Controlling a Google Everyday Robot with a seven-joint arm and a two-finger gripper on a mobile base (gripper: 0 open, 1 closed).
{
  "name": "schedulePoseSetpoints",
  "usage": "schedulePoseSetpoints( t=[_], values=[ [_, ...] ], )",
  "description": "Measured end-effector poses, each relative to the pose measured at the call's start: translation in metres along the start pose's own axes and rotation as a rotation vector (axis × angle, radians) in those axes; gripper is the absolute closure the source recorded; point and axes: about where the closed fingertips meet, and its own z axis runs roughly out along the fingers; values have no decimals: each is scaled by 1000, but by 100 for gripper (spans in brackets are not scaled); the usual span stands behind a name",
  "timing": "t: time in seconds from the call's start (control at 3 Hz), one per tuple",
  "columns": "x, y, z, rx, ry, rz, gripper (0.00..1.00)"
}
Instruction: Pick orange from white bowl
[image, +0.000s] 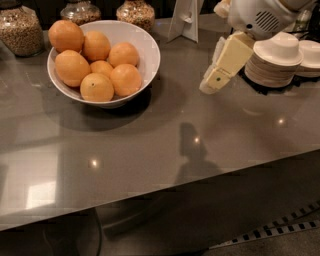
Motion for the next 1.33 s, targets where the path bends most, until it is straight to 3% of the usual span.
schedulePoseSetpoints(
  t=[0.33,0.67,1.0,1.33],
  values=[
    [-65,-12,24,0,-89,-9,0],
    [-65,-12,24,0,-90,-9,0],
    [-72,-26,34,40,-112,-28,0],
    [-89,-52,65,97,-158,-46,0]
  ],
)
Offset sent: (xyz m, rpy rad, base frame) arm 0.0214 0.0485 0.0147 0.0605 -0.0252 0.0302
